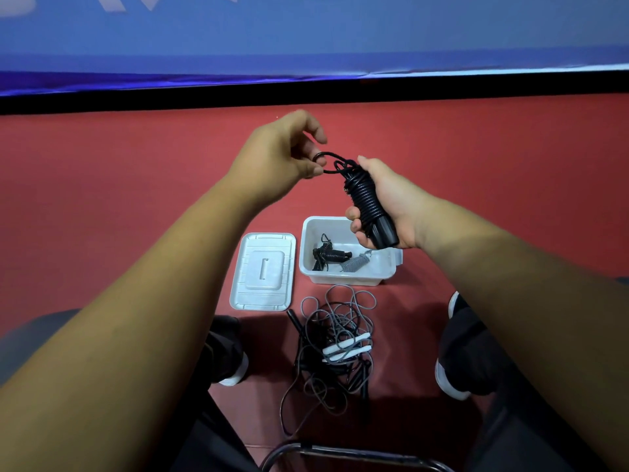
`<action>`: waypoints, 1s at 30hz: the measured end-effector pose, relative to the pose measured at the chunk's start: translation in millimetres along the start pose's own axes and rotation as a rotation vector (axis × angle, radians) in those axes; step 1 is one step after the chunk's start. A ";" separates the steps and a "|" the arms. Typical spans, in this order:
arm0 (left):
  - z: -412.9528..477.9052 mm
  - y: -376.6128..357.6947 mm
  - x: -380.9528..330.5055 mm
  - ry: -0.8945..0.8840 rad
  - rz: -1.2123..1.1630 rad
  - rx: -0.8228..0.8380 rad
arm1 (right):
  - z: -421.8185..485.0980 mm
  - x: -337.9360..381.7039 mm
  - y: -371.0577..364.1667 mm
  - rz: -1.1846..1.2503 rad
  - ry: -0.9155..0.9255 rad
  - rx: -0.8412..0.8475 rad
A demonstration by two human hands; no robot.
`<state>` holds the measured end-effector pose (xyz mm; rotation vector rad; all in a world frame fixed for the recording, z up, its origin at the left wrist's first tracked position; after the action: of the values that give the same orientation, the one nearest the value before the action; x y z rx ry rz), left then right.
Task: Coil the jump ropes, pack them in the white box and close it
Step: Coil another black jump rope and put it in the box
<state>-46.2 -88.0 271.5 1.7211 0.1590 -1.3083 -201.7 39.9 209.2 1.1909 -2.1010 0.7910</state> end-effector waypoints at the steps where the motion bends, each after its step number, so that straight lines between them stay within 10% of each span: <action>1: 1.1 -0.9 3.0 0.006 0.028 -0.019 | 0.0 0.3 -0.6 -0.003 0.004 0.001; 5: 1.6 -8.4 13.4 0.142 -0.062 -0.059 | 0.7 -0.4 -5.3 -0.060 0.053 -0.020; 14: 1.6 -41.4 17.0 0.642 -1.055 -0.117 | 4.3 -3.6 -15.1 -0.301 0.340 -0.220; 30: -6.2 -60.3 22.5 0.714 -1.099 -0.108 | 5.2 -8.9 -21.1 -0.360 0.423 -0.271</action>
<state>-68.0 -59.3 217.7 1.9839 1.7380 -1.2480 -180.4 31.9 203.6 1.0971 -1.5355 0.5157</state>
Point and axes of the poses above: each hand's wrist, its own z-axis towards the middle knuckle, its own y-axis out of the back of the hand, x = y × z, the point moved 2 cm from there along z, towards the middle knuckle, and after that the axes turned 6 degrees about y, right-handed, at the moved point
